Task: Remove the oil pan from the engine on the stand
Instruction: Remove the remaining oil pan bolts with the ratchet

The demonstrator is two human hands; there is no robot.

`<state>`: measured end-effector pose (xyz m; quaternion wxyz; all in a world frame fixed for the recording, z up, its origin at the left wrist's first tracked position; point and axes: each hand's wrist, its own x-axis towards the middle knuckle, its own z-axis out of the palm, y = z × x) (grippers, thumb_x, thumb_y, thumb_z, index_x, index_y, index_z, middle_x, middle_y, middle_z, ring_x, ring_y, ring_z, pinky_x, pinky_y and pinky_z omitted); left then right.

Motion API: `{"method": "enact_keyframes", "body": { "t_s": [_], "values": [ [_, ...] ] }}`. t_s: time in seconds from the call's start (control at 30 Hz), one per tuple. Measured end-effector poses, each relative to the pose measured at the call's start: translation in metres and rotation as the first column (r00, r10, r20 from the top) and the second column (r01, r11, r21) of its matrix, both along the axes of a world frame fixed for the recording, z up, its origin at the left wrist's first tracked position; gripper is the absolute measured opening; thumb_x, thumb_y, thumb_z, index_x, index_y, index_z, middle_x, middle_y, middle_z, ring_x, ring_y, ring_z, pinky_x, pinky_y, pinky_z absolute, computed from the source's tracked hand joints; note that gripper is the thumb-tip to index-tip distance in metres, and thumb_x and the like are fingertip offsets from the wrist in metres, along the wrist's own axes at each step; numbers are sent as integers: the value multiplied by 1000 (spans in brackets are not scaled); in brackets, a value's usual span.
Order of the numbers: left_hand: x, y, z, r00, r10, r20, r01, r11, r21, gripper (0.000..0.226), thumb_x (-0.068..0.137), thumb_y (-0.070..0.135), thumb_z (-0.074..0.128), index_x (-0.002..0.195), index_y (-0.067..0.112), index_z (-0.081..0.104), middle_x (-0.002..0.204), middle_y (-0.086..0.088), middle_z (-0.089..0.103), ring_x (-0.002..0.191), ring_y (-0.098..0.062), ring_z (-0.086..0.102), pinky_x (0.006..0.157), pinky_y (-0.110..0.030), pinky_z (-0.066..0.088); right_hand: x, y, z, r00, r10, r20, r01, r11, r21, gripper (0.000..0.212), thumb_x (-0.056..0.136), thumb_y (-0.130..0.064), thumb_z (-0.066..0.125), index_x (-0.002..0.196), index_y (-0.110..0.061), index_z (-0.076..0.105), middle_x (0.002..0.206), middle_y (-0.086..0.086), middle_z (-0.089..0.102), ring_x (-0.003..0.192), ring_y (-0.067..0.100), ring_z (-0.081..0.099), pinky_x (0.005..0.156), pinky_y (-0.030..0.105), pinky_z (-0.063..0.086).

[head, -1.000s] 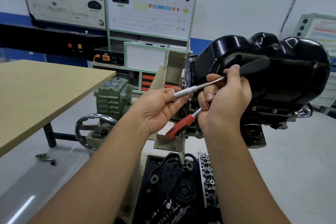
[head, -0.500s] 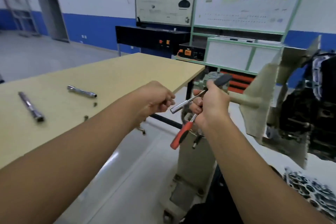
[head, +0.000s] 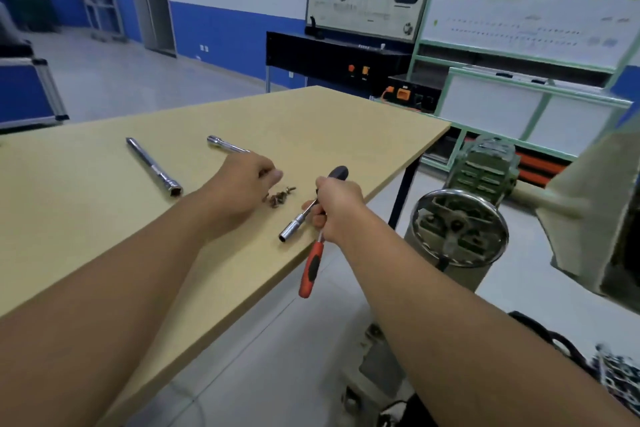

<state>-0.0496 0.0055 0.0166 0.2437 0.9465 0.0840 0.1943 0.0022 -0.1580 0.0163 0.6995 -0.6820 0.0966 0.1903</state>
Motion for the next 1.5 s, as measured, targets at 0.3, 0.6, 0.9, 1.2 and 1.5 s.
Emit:
{"method": "enact_keyframes", "body": {
  "t_s": [0.3, 0.6, 0.9, 1.2, 1.5],
  "values": [
    [2, 11, -9, 940, 261, 220, -180, 926, -331, 46, 106, 38, 45, 73, 13, 65, 71, -7, 63, 80, -28, 57, 67, -35, 41, 26, 27, 5, 983, 181, -39, -185, 971, -150, 32, 102, -7, 39, 129, -6, 56, 91, 20, 62, 47, 15, 35, 35, 20, 27],
    [23, 9, -17, 997, -15, -72, 5, 992, -127, 64, 89, 54, 45, 144, 24, 56, 150, -5, 48, 142, -24, 40, 113, -39, 35, 26, 28, 5, 971, 183, -155, -157, 974, 166, 15, 104, -12, 43, 89, -9, 45, 70, 11, 53, 37, 10, 25, 33, 18, 20],
    [37, -1, -14, 963, -244, -110, 265, 925, 270, 24, 96, 21, 56, 97, 7, 75, 93, -11, 72, 92, -33, 64, 77, -48, 50, 24, 14, -2, 979, -81, -186, 161, 870, 467, 6, 102, -12, 44, 99, -8, 47, 77, 12, 55, 32, 11, 24, 34, 19, 20],
    [33, -1, -20, 949, -305, 82, 294, 948, 125, 34, 101, 18, 58, 69, 7, 58, 60, -9, 54, 57, -18, 38, 57, -35, 30, 17, 6, -4, 984, 59, -169, 49, 821, 569, 15, 107, -21, 47, 99, -8, 47, 65, 8, 53, 37, 9, 26, 32, 21, 21],
    [16, -37, 31, 927, -33, 374, 205, 878, -432, 38, 95, 43, 56, 88, 11, 76, 74, 0, 73, 69, -15, 66, 72, -35, 54, 10, -37, 31, 995, -95, -36, 99, 830, 549, 11, 105, -18, 47, 105, -7, 47, 70, 12, 57, 38, 10, 30, 34, 22, 23]
  ]
}}
